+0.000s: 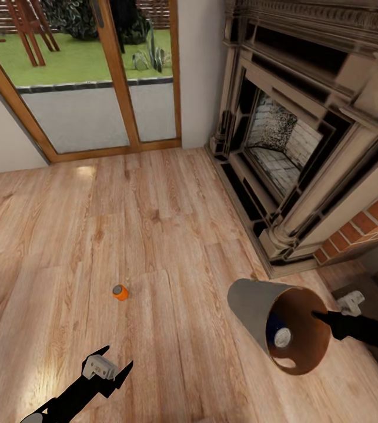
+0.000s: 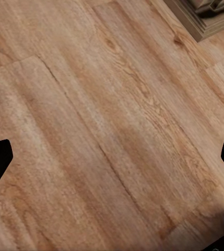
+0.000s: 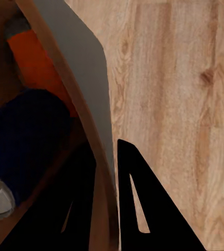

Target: Put the three can of soda from the living room inside the tash can in the kitchen.

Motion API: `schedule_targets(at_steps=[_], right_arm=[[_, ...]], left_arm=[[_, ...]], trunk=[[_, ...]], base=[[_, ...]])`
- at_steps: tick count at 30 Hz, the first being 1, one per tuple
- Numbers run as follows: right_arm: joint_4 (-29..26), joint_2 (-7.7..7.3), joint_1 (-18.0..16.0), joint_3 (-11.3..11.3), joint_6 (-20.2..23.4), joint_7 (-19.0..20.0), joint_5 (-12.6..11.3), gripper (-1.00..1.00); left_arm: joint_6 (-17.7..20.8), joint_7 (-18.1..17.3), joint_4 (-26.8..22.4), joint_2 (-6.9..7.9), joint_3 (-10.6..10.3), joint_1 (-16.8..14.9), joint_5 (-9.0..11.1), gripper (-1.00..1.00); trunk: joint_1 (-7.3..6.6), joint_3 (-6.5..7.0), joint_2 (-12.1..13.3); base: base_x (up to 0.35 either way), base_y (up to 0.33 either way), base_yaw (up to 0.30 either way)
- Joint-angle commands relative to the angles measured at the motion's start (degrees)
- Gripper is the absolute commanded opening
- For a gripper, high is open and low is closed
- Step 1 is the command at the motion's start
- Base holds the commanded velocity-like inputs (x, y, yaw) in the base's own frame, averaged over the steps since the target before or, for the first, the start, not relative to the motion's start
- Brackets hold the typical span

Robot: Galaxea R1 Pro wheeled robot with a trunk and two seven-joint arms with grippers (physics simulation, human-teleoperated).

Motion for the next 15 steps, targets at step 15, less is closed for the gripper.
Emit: schedule_targets(at_steps=[15], right_arm=[[1.87,0.13,-8.43,8.3,12.59,-1.64,1.09,-1.0]], left_arm=[[0.49,-0.19,-0.16,0.05,0.0,-0.02,0.1,1.0]], trunk=[[-0.01,0.0,0.0]], base=[[0.184,0.0,0.0]])
